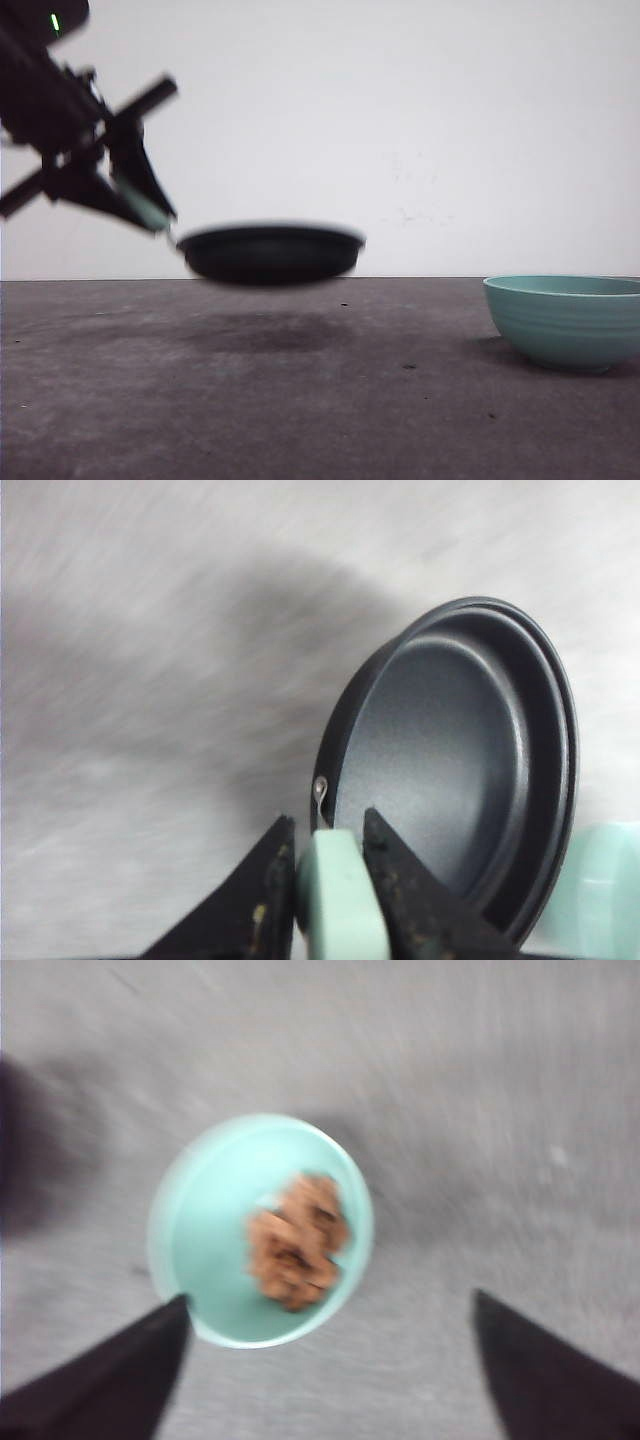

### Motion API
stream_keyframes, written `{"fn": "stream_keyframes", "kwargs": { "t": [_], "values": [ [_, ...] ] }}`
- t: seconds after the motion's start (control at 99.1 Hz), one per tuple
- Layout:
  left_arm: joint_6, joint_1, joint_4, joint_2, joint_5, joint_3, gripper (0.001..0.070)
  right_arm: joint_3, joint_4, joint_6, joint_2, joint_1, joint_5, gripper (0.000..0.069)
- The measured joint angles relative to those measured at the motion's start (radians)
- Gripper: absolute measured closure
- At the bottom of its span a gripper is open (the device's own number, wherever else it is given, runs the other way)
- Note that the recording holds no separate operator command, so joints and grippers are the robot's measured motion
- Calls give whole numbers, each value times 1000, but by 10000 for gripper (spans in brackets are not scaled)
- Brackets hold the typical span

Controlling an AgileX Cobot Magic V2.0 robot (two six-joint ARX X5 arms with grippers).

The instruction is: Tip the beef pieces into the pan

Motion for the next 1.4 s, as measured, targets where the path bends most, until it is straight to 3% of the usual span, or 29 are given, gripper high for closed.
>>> {"fn": "stream_keyframes", "kwargs": {
  "t": [0.172,0.272,0.454,0.555,0.646,0.928,1.07,1.261,1.402],
  "values": [
    [-11,-5,0,-116,13,0,648,0,58,-21,231,-23,-68,302],
    [-14,-5,-2,-161,14,0,648,0,106,-23,348,-23,-124,339],
    [-21,-5,-3,-193,22,0,648,0,134,-24,482,-23,-127,357],
    [-24,-5,-11,-192,29,0,648,0,136,-24,531,-23,-127,444],
    [-25,-8,-11,-192,29,0,648,0,154,-24,547,-23,-127,524],
    [-27,-11,-16,-192,29,0,648,0,219,-16,546,-23,-153,563],
    [-27,-11,-35,-192,29,0,649,0,239,-23,546,-23,-164,665],
    [-19,-12,-82,-192,28,0,649,0,308,-32,531,-20,-203,676],
    [11,-24,-146,-192,14,0,649,1,369,-21,430,5,-225,676]
  ]
}}
